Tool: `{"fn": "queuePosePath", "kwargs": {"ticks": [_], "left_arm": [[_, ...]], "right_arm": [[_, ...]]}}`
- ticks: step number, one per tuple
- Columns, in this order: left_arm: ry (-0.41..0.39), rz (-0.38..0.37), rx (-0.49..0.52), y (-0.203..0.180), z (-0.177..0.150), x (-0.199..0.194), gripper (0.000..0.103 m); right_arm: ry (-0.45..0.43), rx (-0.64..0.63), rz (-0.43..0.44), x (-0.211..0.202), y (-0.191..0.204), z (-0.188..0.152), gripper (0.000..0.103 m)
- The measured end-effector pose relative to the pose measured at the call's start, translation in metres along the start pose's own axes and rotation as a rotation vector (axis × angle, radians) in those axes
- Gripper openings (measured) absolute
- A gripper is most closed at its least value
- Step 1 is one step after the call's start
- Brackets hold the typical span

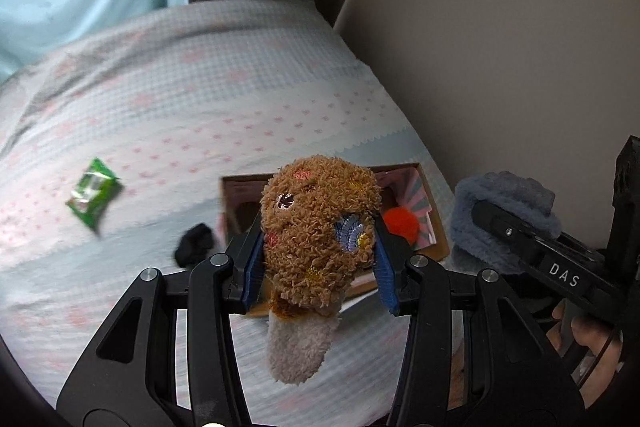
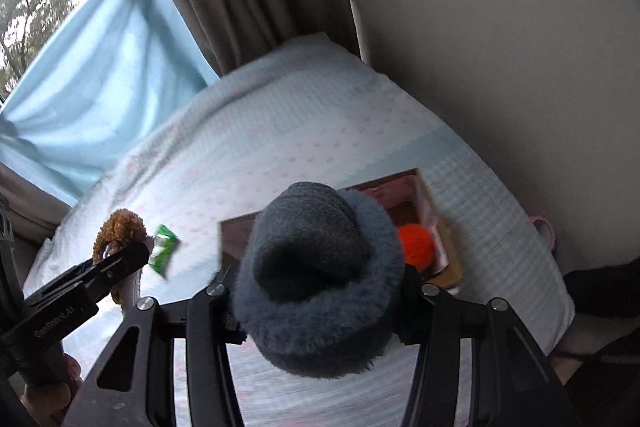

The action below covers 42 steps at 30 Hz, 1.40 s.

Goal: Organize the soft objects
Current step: 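Lift the brown plush and grey sock and carry both over the box, then open the left tool to drop the plush while the right tool releases the sock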

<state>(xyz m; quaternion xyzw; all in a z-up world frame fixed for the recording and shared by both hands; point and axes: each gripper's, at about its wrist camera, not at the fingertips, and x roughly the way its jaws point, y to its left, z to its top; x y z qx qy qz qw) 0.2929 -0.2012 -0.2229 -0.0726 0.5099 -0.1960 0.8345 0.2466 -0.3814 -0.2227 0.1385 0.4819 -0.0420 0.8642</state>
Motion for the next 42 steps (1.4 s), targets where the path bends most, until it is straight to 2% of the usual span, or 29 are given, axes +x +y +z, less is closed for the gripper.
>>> {"fn": "queuePosePath", "kwargs": {"ticks": [5, 11, 20, 22, 23, 24, 25, 26, 28, 34, 42], "left_arm": [[0.059, 0.021, 0.010, -0.019, 0.001, 0.062, 0.042], [0.143, 0.057, 0.035, -0.022, -0.007, 0.125, 0.042], [0.237, 0.111, 0.125, -0.022, -0.021, 0.182, 0.042], [0.232, 0.102, 0.132, -0.023, -0.021, 0.183, 0.049], [0.227, 0.095, 0.132, -0.025, -0.022, 0.181, 0.064], [0.236, 0.100, 0.133, -0.025, -0.021, 0.181, 0.091], [0.244, 0.109, 0.135, -0.025, -0.019, 0.181, 0.102], [0.243, 0.119, 0.142, -0.025, -0.018, 0.179, 0.103], [0.260, 0.126, 0.150, -0.023, -0.019, 0.178, 0.103], [0.263, 0.131, 0.157, -0.020, -0.021, 0.167, 0.103], [0.188, 0.141, 0.158, -0.024, -0.017, 0.112, 0.103]], "right_arm": [[0.066, -0.033, -0.016, 0.043, -0.029, 0.016, 0.048], [0.152, -0.029, -0.023, 0.097, -0.050, 0.028, 0.048], [0.257, -0.025, -0.036, 0.157, -0.059, 0.029, 0.050], [0.258, -0.026, -0.047, 0.163, -0.059, 0.029, 0.052], [0.264, -0.015, -0.038, 0.165, -0.060, 0.028, 0.060], [0.274, -0.001, -0.027, 0.168, -0.061, 0.028, 0.064], [0.282, 0.011, -0.017, 0.170, -0.063, 0.029, 0.076], [0.276, 0.015, -0.015, 0.170, -0.064, 0.029, 0.093], [0.236, 0.002, -0.028, 0.164, -0.063, 0.030, 0.102], [0.214, 0.018, -0.010, 0.152, -0.065, 0.028, 0.102], [0.157, -0.017, -0.016, 0.111, -0.049, 0.027, 0.102]]}}
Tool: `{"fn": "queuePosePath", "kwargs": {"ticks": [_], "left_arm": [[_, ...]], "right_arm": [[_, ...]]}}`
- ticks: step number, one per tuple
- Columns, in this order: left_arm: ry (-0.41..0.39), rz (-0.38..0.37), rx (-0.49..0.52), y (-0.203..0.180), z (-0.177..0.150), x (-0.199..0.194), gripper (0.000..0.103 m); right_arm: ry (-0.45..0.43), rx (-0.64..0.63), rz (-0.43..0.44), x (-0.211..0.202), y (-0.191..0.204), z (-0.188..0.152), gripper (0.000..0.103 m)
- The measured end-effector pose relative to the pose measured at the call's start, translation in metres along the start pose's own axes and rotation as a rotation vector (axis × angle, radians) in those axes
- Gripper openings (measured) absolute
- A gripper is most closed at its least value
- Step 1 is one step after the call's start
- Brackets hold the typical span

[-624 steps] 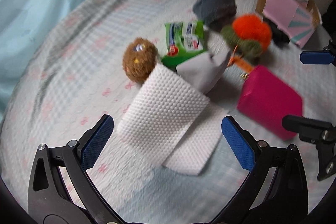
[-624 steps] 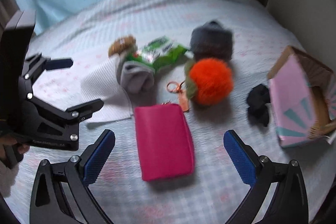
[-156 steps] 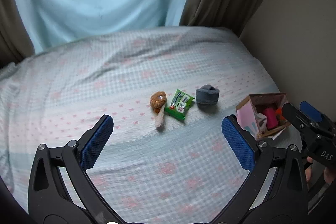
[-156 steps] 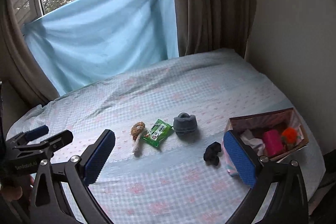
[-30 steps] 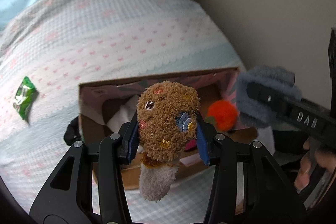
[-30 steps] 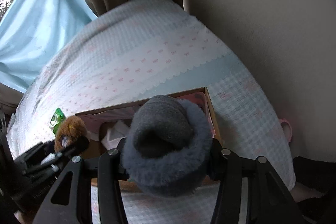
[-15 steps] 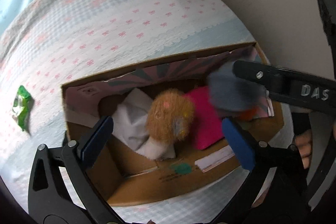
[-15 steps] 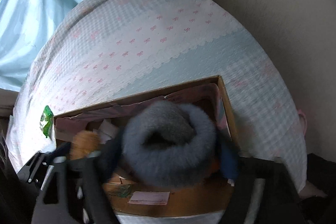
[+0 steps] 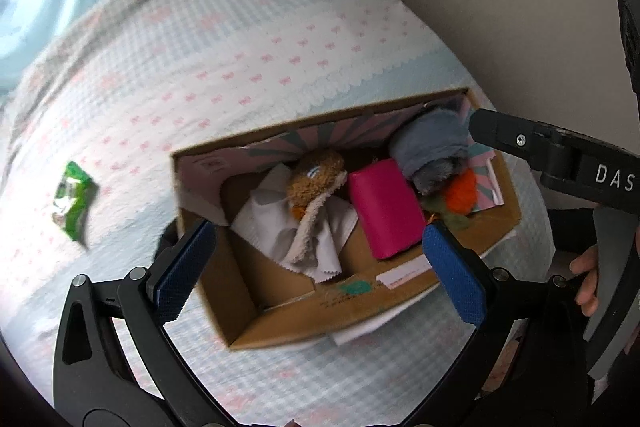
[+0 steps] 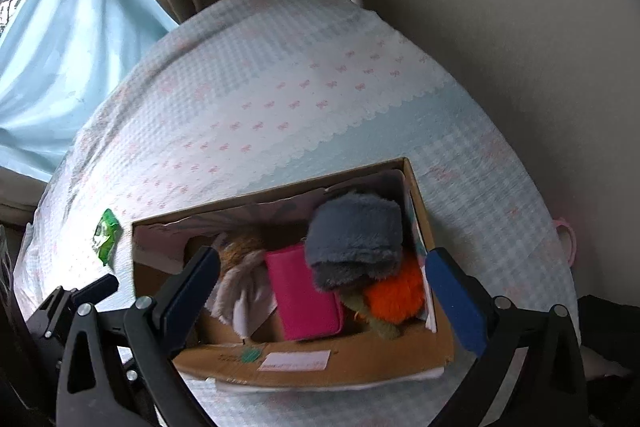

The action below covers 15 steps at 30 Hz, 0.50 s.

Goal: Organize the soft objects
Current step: 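Open the left tool to drop the plush while the right tool releases the sock, then withdraw both tools and move toward the green packet and black sock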

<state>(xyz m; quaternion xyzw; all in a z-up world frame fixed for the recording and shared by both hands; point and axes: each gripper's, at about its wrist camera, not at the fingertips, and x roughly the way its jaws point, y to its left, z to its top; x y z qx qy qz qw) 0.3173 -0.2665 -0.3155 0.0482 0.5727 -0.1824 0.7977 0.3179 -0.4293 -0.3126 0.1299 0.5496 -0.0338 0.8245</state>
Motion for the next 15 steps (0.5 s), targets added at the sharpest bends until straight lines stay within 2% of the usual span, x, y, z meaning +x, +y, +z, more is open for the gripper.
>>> {"fn": "queuePosePath", "kwargs": {"ticks": [8, 15], "left_arm": [[-0.093, 0.010, -0.023, 0.019, -0.014, -0.077, 0.103], [-0.213, 0.018, -0.055, 0.057, -0.045, -0.162, 0.103]], "right_arm": [[-0.078, -0.040, -0.011, -0.068, 0.037, -0.013, 0.102], [-0.191, -0.085, -0.019, -0.143, 0.088, -0.037, 0.102]]}}
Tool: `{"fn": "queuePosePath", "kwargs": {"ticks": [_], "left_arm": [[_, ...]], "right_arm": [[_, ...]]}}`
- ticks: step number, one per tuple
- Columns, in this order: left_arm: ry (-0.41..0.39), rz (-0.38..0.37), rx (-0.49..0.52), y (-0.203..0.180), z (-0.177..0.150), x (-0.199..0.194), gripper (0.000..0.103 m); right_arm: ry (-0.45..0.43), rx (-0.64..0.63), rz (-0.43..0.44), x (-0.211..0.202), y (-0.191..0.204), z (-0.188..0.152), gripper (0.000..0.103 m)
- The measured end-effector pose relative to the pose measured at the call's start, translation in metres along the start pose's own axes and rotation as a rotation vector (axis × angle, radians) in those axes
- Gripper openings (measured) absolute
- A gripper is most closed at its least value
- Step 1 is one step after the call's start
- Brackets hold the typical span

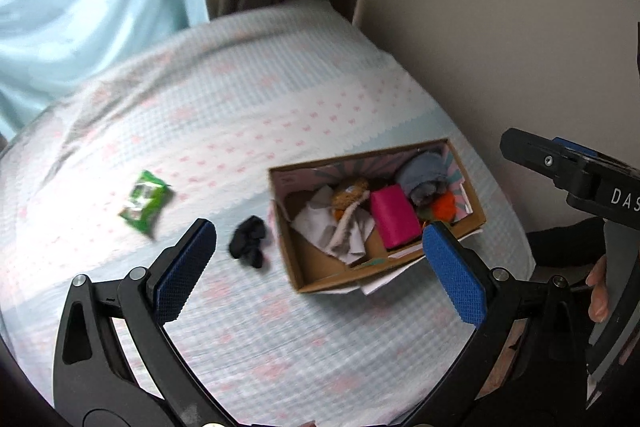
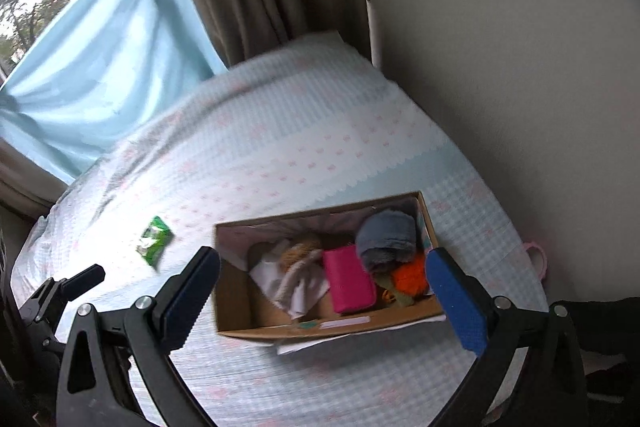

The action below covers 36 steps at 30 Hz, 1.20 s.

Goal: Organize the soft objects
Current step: 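Withdraw both tools and move toward the green packet and black sock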

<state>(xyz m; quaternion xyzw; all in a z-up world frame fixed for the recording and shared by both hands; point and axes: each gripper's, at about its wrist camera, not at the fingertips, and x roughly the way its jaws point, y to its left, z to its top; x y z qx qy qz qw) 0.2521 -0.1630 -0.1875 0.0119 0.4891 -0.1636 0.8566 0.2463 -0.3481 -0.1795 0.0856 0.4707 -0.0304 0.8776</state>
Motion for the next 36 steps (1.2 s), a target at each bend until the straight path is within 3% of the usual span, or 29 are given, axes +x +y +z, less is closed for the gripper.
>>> {"fn": "queuePosePath", "kwargs": {"ticks": [10, 19, 29, 36], "left_arm": [[-0.122, 0.041, 0.019, 0.066, -0.039, -0.100, 0.103], [-0.194, 0.062, -0.011, 0.143, -0.078, -0.158, 0.103], [-0.200, 0.083, 0.036, 0.212, -0.097, -0.171, 0.103], [-0.148, 0.088, 0.089, 0.253, -0.090, -0.130, 0.103]], "right_arm": [[-0.143, -0.053, -0.021, -0.082, 0.088, -0.034, 0.102], [-0.204, -0.041, -0.061, -0.110, 0.153, -0.079, 0.102], [-0.229, 0.007, -0.057, -0.104, 0.218, -0.122, 0.102], [-0.238, 0.045, -0.073, -0.072, 0.252, -0.148, 0.102]]}}
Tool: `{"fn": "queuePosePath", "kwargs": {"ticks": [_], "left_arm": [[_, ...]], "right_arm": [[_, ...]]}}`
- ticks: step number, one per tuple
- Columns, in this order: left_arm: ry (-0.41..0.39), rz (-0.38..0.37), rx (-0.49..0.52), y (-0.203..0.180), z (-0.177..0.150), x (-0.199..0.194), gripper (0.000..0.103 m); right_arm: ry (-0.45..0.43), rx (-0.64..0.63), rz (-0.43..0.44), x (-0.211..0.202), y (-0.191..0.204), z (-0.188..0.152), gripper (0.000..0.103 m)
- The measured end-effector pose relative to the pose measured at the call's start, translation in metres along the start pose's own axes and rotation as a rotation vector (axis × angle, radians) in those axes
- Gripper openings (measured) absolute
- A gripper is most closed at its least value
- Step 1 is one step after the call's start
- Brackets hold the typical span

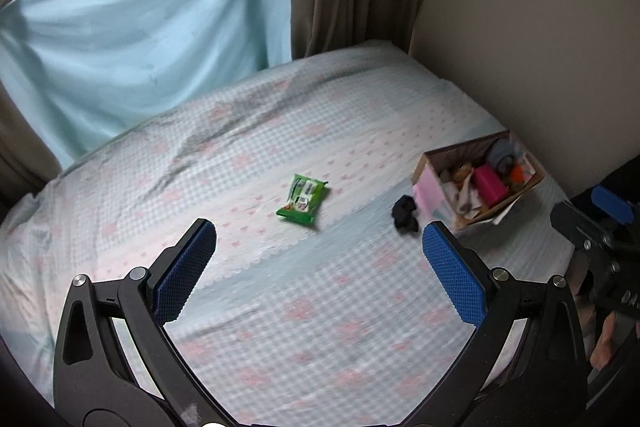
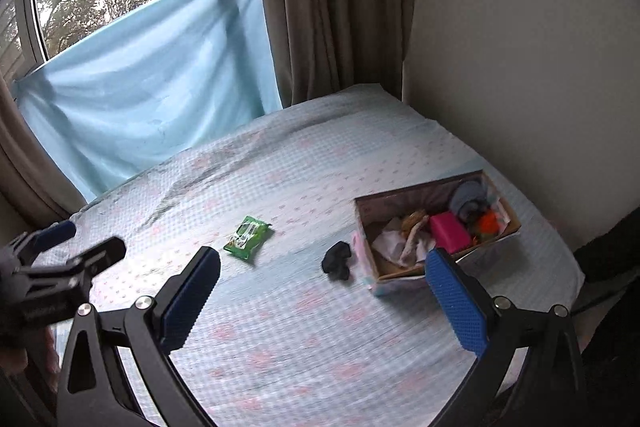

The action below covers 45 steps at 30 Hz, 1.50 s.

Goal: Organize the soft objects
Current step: 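Withdraw both tools and move toward the green packet and black sock, then grasp the green wet-wipe packet with the left tool while the right tool grasps the black sock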

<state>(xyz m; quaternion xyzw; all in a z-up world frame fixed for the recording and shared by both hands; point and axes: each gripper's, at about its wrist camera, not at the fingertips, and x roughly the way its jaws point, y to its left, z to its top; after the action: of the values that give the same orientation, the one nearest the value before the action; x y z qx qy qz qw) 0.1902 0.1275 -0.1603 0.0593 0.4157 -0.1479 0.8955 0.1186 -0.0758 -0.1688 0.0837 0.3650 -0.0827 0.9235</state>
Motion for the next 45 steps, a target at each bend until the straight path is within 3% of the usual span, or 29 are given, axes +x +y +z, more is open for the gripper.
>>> {"fn": "queuePosePath", "kwargs": {"ticks": [6, 18, 24, 33, 40, 42, 43, 45], "left_arm": [[0.062, -0.020, 0.052, 0.016, 0.005, 0.067, 0.103], [0.191, -0.047, 0.175, 0.018, 0.015, 0.232, 0.103], [0.254, -0.073, 0.181, 0.022, 0.005, 0.319, 0.102], [0.339, -0.075, 0.204, 0.022, -0.012, 0.404, 0.093], [0.367, -0.106, 0.204, 0.019, -0.012, 0.438, 0.091], [0.372, -0.109, 0.200, 0.018, -0.013, 0.444, 0.080], [0.365, -0.110, 0.202, 0.017, -0.014, 0.444, 0.080], [0.352, -0.107, 0.210, 0.016, -0.013, 0.442, 0.067]], "right_arm": [[0.010, 0.069, -0.043, 0.047, 0.008, -0.019, 0.102], [0.111, 0.180, -0.147, 0.194, 0.006, -0.061, 0.102], [0.145, 0.201, -0.200, 0.265, -0.001, -0.078, 0.100], [0.220, 0.142, -0.282, 0.349, -0.010, -0.093, 0.084], [0.265, 0.089, -0.299, 0.376, -0.015, -0.095, 0.069], [0.256, 0.077, -0.288, 0.377, -0.015, -0.096, 0.067], [0.254, 0.067, -0.281, 0.377, -0.015, -0.095, 0.063], [0.250, 0.044, -0.247, 0.377, -0.013, -0.094, 0.053]]}}
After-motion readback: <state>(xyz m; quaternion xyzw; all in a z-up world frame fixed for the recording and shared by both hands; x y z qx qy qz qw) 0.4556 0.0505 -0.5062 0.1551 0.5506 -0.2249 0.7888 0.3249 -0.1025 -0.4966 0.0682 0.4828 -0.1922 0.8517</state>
